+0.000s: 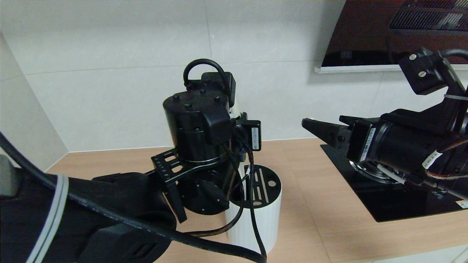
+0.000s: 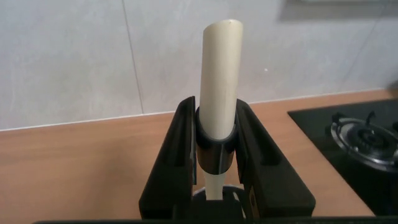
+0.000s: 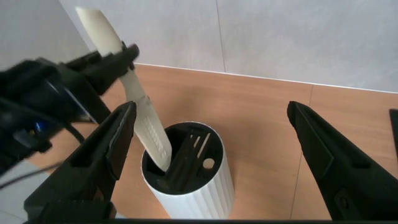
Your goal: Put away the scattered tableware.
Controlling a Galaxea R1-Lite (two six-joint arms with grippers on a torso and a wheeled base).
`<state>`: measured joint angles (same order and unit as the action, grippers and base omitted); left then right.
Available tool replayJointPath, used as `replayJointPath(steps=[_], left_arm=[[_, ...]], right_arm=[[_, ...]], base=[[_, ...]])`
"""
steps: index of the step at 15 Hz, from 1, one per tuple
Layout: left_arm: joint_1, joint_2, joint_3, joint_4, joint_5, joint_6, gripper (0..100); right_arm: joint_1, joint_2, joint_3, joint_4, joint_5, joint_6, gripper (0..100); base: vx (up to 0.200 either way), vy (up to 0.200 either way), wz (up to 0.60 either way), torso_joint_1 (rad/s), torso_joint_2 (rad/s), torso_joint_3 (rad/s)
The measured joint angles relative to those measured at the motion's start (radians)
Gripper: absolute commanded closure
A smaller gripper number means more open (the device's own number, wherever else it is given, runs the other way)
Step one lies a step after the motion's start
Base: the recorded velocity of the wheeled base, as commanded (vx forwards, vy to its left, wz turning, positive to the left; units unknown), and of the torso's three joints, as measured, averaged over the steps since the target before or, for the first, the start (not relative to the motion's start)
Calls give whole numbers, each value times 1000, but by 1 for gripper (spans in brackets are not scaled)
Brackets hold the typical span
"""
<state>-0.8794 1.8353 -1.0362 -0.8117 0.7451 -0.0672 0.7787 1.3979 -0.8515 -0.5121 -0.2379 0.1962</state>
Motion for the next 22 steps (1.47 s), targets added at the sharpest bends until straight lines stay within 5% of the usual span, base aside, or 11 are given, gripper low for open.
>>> replayJointPath(steps=[8, 22], left_arm=[[-9, 87, 0, 3, 2, -29, 100], [-21, 159, 37, 11, 6, -28, 100]], right_arm=[[0, 0, 4, 0, 0, -1, 0], [1, 0, 8, 0, 1, -1, 0]], base=[[0, 0, 0, 0, 0, 0], [0, 0, 0, 0, 0, 0]])
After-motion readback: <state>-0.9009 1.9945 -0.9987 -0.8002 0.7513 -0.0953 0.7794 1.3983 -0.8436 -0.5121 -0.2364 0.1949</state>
